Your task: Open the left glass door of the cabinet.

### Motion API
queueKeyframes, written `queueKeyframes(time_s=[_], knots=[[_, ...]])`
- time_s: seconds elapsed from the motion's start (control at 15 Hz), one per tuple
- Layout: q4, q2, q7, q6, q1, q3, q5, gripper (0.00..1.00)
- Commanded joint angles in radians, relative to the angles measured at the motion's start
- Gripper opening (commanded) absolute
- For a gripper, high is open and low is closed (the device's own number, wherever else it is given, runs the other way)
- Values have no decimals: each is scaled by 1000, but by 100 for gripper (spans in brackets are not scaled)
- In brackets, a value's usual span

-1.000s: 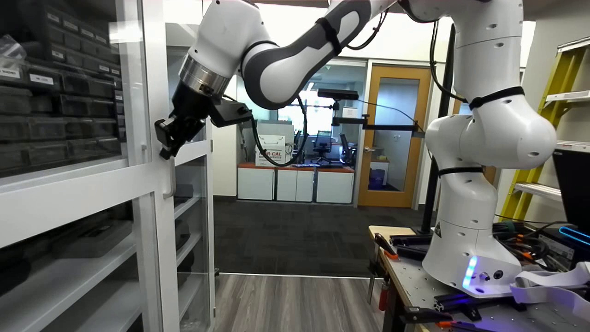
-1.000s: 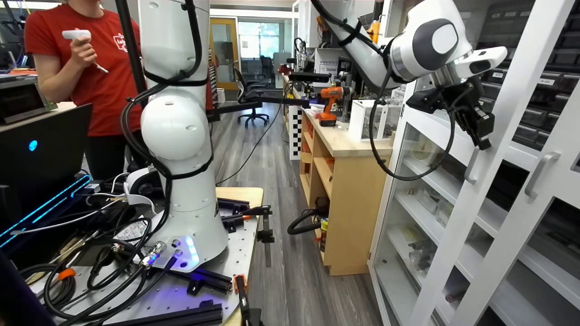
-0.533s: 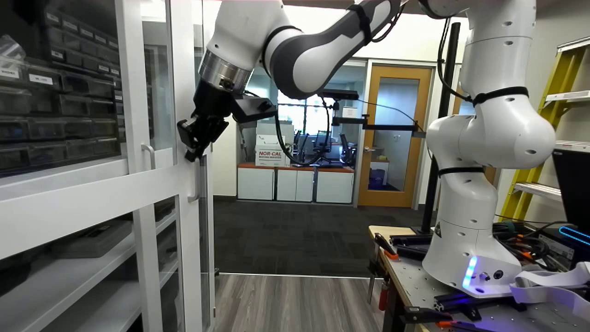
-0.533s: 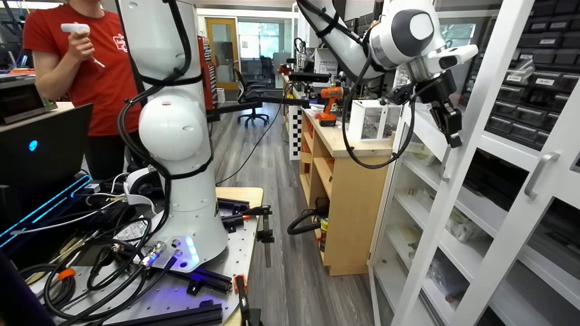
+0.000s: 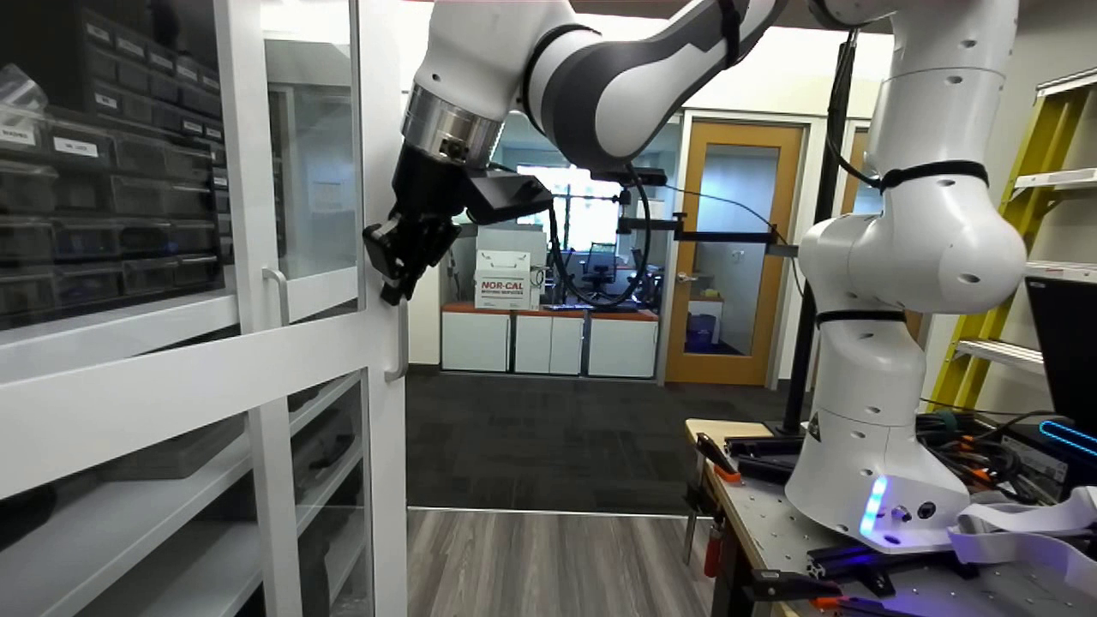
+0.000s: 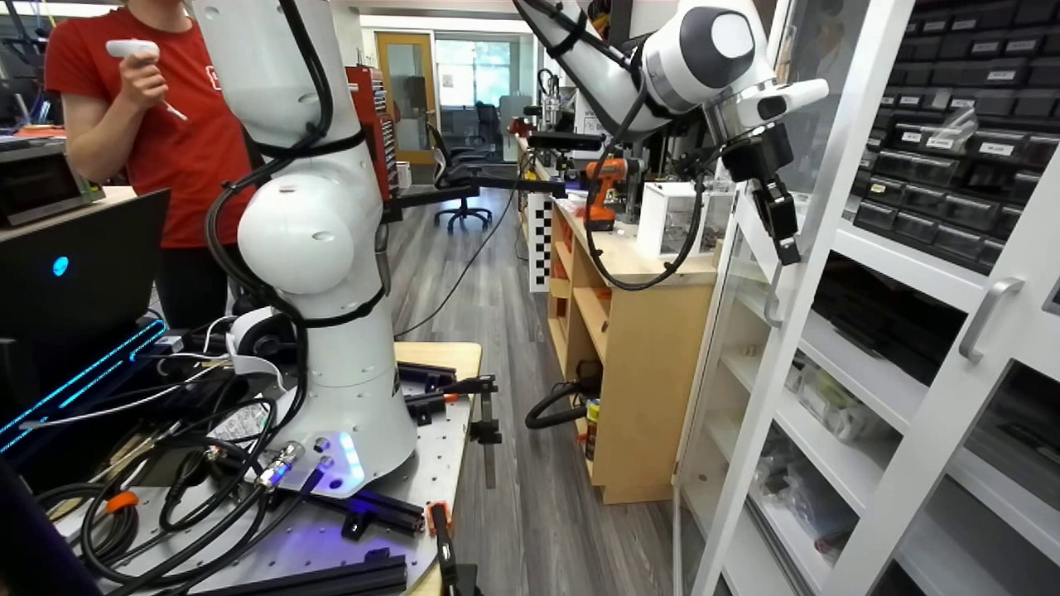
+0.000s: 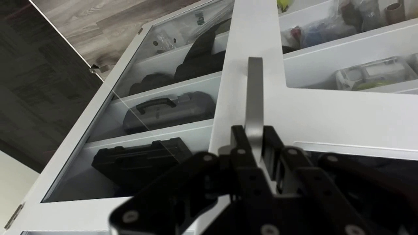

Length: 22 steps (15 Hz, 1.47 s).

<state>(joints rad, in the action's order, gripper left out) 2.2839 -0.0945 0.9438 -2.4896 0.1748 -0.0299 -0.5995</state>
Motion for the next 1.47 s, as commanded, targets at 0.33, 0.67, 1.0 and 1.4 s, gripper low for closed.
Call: queueKeyframes(time_s=[0.33,0.67,1.0,1.4], knots=[[63,-115,2,92,-44,-102,50,5],[75,-143,17,125,-50,-125,77,42],[80,-207,20,173,-60,-158,81,72],[91,-277,8,234,-80,-153,132,100]])
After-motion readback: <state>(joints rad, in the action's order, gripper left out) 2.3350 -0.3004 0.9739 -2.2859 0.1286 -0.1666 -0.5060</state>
